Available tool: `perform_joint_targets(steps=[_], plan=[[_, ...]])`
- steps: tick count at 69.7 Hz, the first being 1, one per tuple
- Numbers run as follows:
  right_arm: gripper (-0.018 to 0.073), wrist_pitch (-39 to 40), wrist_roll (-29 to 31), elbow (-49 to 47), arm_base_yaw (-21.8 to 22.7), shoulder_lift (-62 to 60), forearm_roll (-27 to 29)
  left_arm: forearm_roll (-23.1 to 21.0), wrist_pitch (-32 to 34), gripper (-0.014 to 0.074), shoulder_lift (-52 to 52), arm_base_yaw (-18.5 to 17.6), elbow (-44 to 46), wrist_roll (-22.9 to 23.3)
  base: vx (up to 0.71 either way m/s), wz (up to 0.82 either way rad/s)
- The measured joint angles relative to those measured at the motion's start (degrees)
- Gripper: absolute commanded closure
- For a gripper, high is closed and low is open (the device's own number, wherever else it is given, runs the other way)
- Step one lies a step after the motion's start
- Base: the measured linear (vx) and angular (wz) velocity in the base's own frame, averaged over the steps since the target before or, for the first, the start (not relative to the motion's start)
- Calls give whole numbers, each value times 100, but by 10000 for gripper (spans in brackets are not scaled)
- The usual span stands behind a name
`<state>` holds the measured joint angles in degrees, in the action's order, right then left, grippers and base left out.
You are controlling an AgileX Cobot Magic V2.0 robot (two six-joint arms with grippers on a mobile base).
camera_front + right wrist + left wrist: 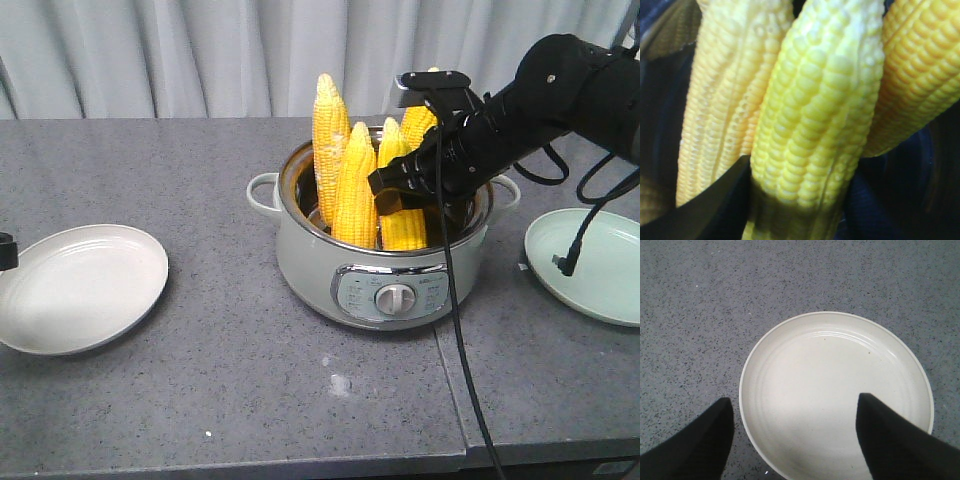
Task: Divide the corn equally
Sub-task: 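Close the right gripper on the nearest corn cob in the pot, then lift the corn cob out and carry it to the green plate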
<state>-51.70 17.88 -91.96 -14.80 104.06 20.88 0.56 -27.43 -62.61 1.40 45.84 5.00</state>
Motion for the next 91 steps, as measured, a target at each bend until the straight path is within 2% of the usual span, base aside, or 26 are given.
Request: perform_joint_targets(steps=[40, 50, 57, 69, 91], plan=[[397, 26, -17, -141, -6, -437, -42, 0, 0, 96, 0, 0, 0, 0, 0, 0], [395, 21, -144, -167, -6, -625, -374, 0, 0, 96, 0, 0, 0, 0, 0, 0], [394, -35, -471, -167, 49, -774, -739, 0, 0, 96, 0, 0, 0, 0, 0, 0], [394, -220, -875, -167, 497, -1058, -1034, 0, 0, 96, 0, 0, 0, 0, 0, 0], [393, -752, -774, -169, 1576, -1450, -1097, 0, 0, 96, 0, 0, 0, 0, 0, 0]])
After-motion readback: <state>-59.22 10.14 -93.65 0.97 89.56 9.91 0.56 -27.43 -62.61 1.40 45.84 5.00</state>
